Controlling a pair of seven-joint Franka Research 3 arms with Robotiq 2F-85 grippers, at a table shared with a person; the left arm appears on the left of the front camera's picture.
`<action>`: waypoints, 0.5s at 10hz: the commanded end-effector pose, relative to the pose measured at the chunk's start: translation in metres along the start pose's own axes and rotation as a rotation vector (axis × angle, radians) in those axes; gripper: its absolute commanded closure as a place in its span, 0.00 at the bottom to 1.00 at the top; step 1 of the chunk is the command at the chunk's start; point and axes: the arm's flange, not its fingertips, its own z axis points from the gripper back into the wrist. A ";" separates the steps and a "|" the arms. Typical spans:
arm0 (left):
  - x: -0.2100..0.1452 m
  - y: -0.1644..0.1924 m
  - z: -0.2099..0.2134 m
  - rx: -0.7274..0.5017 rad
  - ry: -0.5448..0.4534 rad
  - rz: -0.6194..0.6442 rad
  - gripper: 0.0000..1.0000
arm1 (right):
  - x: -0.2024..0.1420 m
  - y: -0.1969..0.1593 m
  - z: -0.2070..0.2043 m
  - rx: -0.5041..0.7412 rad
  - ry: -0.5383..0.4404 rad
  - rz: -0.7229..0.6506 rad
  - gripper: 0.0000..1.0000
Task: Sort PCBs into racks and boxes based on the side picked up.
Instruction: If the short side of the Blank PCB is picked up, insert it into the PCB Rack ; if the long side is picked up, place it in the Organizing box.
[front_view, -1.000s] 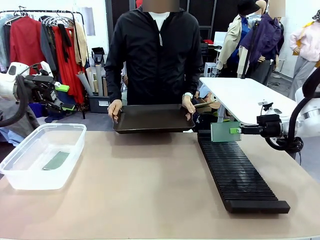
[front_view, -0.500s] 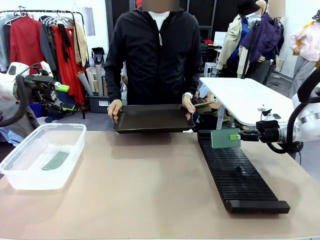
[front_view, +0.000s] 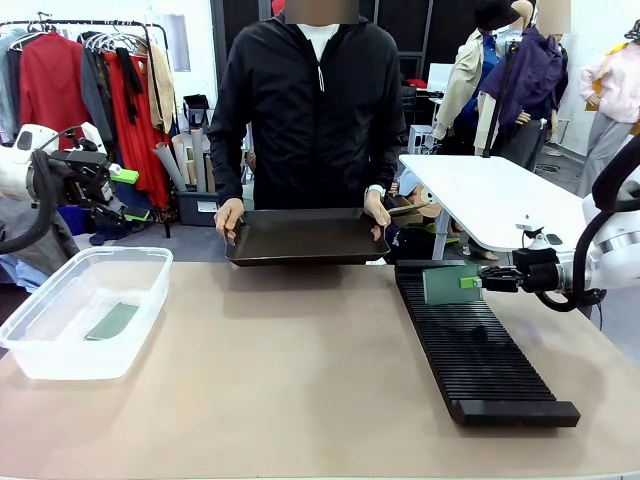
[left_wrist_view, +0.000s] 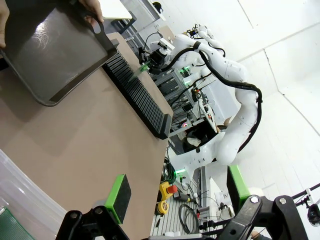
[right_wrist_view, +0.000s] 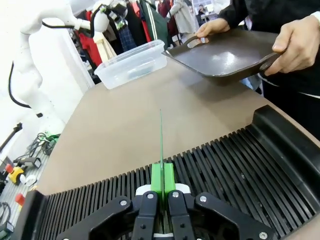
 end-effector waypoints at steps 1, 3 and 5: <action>-0.001 -0.001 0.000 0.004 0.009 0.000 0.00 | -0.002 -0.005 0.000 0.050 0.011 0.061 1.00; -0.001 -0.001 0.000 0.004 0.009 0.000 0.00 | -0.007 -0.008 0.001 0.063 -0.004 0.067 1.00; -0.001 -0.001 0.000 0.004 0.009 0.000 0.00 | -0.008 -0.007 0.000 0.072 -0.018 0.096 1.00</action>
